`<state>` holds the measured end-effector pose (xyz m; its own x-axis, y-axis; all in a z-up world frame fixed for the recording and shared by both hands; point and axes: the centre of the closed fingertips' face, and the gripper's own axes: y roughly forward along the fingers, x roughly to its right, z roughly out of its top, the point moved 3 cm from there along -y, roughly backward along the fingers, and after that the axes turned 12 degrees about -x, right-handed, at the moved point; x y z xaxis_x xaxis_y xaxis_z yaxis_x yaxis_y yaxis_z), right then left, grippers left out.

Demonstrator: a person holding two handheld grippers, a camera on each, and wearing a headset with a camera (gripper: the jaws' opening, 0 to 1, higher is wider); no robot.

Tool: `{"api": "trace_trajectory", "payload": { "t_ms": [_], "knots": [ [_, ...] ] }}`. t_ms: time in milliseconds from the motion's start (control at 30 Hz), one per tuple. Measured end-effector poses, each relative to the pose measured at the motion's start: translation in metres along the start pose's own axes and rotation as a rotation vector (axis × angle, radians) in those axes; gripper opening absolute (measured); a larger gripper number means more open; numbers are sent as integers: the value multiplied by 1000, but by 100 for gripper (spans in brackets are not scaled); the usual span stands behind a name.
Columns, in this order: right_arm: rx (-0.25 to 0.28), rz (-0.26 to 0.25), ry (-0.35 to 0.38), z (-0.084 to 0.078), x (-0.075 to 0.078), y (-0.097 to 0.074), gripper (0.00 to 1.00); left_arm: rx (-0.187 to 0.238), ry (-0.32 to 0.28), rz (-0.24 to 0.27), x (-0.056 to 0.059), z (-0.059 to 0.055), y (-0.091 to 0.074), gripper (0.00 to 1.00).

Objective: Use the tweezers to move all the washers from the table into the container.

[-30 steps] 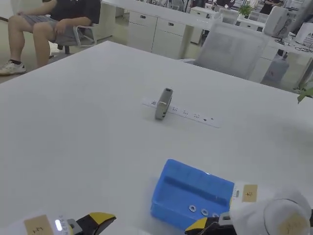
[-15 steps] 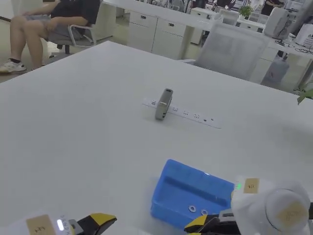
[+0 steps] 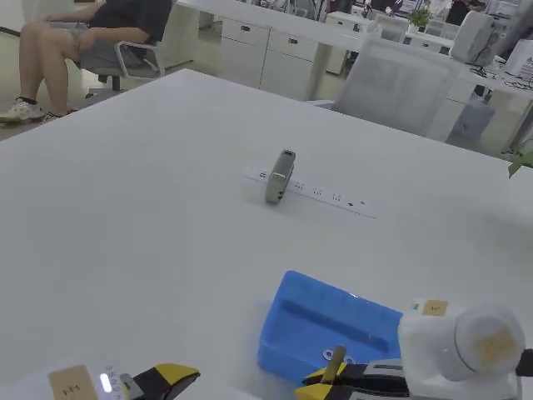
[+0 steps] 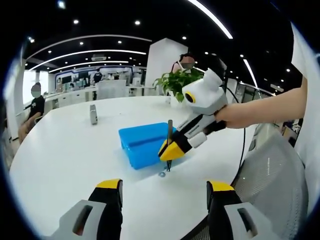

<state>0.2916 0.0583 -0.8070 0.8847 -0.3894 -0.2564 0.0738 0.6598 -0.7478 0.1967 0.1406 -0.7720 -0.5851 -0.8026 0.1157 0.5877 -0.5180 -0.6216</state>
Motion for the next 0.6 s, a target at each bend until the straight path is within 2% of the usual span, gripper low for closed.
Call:
{"api": "trace_trajectory", "payload": {
  "t_ms": [33, 100, 167, 333, 467, 600],
  "knots": [
    [6, -30, 5, -1, 4, -1, 5, 0, -2, 1, 0, 0, 0, 68],
    [-7, -60, -47, -5, 3, -4, 4, -1, -1, -2, 0, 0, 0, 68],
    [9, -53, -42, -6, -1, -4, 4, -4, 6, -5, 1, 0, 0, 68],
    [65, -79, -10, -7, 2, -4, 4, -8, 15, -11, 3, 0, 1, 67],
    [76, -89, 22, -9, 4, -7, 3, 1, 8, -11, 2, 1, 0, 68],
    [92, -73, 42, -7, 1, -13, 3, -1, 8, -11, 2, 1, 0, 68]
  ]
}}
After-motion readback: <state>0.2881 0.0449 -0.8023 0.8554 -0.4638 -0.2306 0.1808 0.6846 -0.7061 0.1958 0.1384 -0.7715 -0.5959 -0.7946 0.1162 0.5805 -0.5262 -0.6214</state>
